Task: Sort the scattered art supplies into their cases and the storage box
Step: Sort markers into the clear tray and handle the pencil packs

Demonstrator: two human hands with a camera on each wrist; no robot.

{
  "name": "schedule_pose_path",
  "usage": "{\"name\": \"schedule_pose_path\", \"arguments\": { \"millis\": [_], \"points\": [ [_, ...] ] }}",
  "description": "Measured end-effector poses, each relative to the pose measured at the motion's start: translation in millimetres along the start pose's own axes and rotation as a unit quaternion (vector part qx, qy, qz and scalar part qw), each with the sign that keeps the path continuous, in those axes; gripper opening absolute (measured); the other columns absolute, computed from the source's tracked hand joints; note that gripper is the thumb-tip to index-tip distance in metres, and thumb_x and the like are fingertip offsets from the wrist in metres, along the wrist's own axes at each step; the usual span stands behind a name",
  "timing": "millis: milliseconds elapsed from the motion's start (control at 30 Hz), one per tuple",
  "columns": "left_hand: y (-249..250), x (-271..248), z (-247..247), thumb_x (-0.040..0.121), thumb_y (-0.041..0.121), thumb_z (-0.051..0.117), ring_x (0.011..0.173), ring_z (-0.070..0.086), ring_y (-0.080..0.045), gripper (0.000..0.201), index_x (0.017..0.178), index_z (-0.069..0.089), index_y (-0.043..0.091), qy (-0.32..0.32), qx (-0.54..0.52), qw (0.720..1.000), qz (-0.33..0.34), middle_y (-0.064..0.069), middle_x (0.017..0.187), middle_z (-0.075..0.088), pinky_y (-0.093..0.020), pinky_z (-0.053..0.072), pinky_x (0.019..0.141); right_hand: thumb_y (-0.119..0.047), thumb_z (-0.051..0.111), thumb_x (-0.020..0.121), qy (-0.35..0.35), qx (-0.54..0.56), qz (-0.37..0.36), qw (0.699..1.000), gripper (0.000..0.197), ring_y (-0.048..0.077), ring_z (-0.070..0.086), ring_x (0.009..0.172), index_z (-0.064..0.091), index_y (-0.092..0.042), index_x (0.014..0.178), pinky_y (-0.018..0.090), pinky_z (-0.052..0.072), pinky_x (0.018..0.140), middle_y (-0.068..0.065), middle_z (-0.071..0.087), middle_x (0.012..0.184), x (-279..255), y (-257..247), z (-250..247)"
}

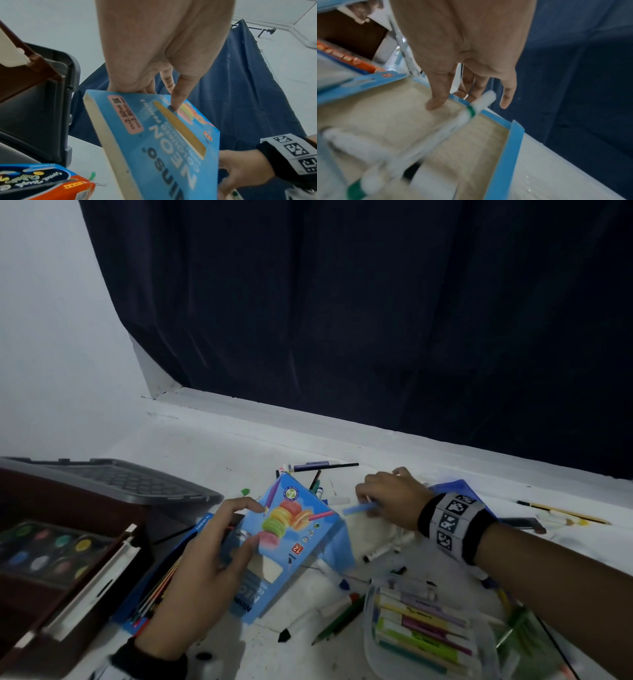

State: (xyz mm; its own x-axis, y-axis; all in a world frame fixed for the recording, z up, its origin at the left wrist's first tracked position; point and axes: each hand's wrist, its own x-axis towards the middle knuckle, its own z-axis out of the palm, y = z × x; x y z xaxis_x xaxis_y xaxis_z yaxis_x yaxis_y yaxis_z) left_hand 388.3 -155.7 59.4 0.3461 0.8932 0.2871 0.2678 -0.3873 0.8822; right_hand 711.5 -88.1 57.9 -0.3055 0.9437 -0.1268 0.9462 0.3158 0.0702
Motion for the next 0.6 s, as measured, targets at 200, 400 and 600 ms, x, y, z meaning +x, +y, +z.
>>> {"name": "schedule_pose_path", "arguments": {
  "millis": [200, 400, 600],
  "points": [
    [3, -11, -3, 0.092, 0.025, 0.061, 0.101, 0.071, -0.009, 0.044, 0.13, 0.043, 0.039, -0.012, -0.012, 0.999, -0.029, 0.011, 0.109, 0.071, -0.037, 0.061, 0.072, -0.02, 0.052, 0.094, 0.19, 0.066, 0.084, 0.976, 0.001, 0.019, 0.048, 0.075, 0.052, -0.021, 0.094, 0.032, 0.033, 0.066, -0.007, 0.047, 0.088, -44, -8, -51],
    [6, -28, -1, 0.095, 0.02, 0.055, 0.099, 0.072, -0.012, 0.046, 0.128, 0.04, 0.049, -0.013, -0.059, 0.998, -0.019, 0.014, 0.108, 0.068, -0.027, 0.06, 0.063, -0.011, 0.053, 0.089, 0.305, 0.104, 0.116, 0.94, 0.01, 0.018, 0.046, 0.07, 0.048, -0.019, 0.089, 0.036, 0.044, 0.059, -0.003, 0.049, 0.084, -97, -40, -61],
    [-18, -41, 1, 0.098, 0.014, 0.058, 0.096, 0.073, -0.02, 0.021, 0.112, 0.067, 0.028, -0.005, -0.059, 0.996, -0.059, -0.005, 0.113, 0.068, -0.032, 0.06, 0.069, -0.013, 0.052, 0.095, 0.306, 0.161, 0.151, 0.926, 0.005, 0.019, 0.049, 0.072, 0.05, -0.016, 0.097, 0.038, 0.046, 0.066, -0.002, 0.054, 0.086, -138, -78, -55]
  ]
}}
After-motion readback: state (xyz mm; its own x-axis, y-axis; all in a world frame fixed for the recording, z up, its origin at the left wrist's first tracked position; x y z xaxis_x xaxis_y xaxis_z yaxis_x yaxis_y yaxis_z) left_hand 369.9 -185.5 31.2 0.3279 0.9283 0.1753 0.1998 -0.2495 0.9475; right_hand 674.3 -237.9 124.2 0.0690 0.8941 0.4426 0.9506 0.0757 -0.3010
